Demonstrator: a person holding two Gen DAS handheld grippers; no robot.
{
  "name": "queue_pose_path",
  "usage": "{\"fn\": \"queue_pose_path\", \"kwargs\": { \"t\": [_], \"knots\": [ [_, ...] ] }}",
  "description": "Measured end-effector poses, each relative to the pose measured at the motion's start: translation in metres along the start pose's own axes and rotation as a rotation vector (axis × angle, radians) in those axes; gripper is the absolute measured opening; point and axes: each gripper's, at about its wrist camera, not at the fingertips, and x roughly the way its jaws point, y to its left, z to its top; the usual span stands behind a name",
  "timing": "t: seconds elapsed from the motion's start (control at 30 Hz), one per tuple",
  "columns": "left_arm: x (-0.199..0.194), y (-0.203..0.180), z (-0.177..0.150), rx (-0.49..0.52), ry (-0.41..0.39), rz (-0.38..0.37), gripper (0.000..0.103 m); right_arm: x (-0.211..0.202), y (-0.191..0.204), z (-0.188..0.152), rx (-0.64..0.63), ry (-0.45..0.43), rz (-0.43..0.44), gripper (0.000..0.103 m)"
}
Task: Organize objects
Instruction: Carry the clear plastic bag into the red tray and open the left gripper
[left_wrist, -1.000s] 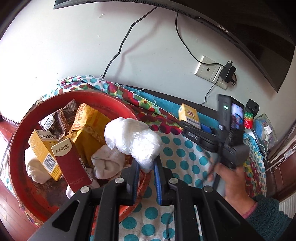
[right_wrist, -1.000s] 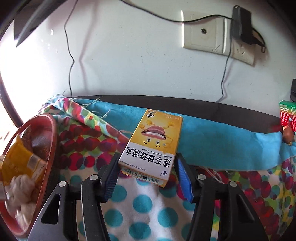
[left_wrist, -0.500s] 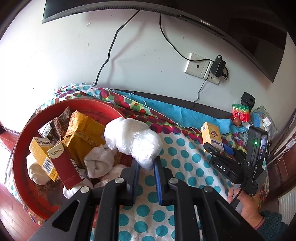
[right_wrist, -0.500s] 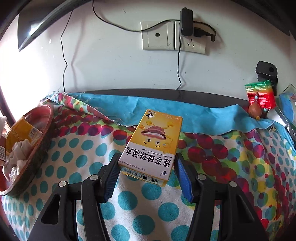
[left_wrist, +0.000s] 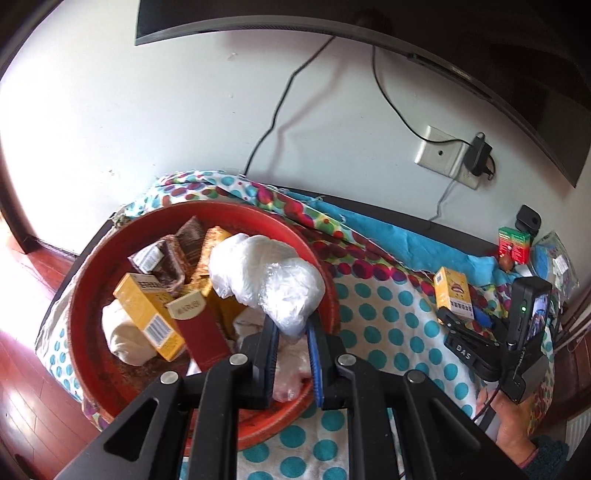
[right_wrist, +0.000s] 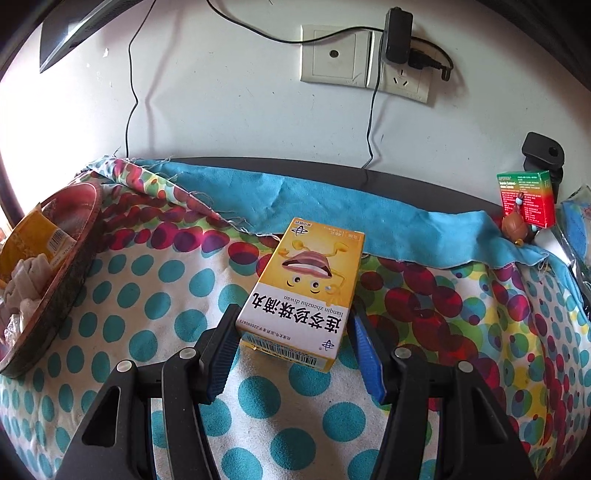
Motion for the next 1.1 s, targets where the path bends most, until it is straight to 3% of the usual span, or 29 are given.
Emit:
{"fn": "queue_pose_path", "kwargs": {
  "t": [0.43, 0.83, 1.1],
  "knots": [
    [0.002, 0.043, 0.003, -0.085, 0.009, 0.095, 0.015, 0.002, -0.001, 0.001, 0.008, 0.011, -0.005, 0.055],
    [0.004, 0.12, -0.005, -0.23, 0.029, 0.216, 0.016, 0.004, 0.0, 0.0, 0.006, 0.02, -0.001, 0.055],
    [0.024, 0.13, -0.012, -0.25, 0.064, 0.196, 0.016, 0.004, 0.0, 0.001, 0.003, 0.025, 0.001, 0.055]
  ]
}}
